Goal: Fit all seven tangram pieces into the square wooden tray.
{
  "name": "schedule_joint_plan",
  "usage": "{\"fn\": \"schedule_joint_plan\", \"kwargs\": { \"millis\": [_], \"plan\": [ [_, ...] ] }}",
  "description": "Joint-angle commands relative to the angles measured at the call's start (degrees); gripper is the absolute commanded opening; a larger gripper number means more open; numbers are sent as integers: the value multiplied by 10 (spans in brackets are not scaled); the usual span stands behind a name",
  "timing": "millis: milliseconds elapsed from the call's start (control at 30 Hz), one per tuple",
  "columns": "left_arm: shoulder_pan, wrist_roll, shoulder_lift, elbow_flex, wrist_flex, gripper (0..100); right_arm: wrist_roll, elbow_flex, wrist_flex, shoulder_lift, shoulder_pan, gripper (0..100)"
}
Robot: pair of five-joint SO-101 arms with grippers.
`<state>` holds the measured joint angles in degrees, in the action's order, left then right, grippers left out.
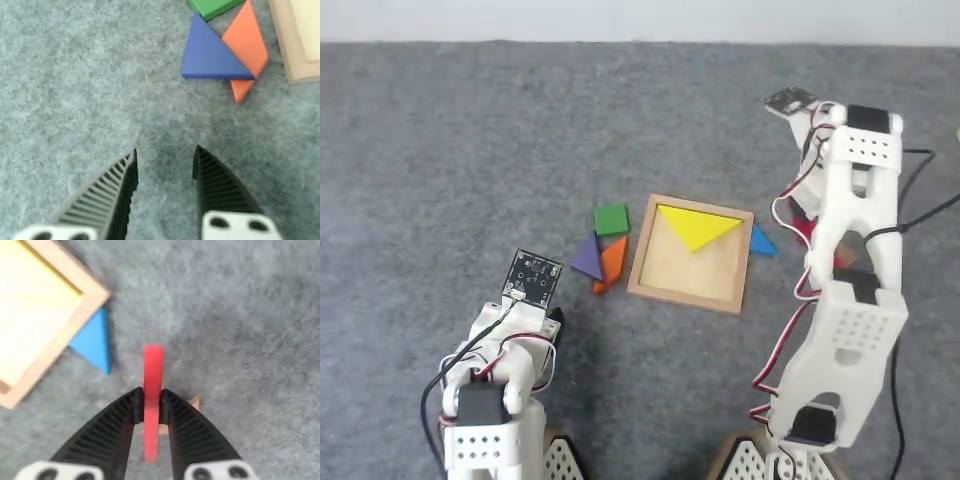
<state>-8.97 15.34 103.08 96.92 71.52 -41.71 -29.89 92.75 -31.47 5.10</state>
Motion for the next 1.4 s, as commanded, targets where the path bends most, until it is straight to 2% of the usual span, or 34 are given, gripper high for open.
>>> {"fn": "schedule_joint_plan", "kwargs": {
  "millis": [0,233,367,700,867,1100,1367],
  "plan": [
    [-4,4,7,-5,4,170,24,-28,28,68,-22,40],
    [-4,4,7,-5,4,170,44,-28,56,98,-23,39],
    [-4,4,7,-5,4,170,46,-29,85,131,-57,26],
    [-4,4,7,-5,4,170,136,26,95,196,-238,24],
    [-4,4,7,-5,4,170,169,63,57,196,-309,24],
    [-4,4,7,-5,4,170,222,114,5,196,-349,23],
    [-4,4,7,-5,4,170,298,119,3,196,-349,23]
  ]
}}
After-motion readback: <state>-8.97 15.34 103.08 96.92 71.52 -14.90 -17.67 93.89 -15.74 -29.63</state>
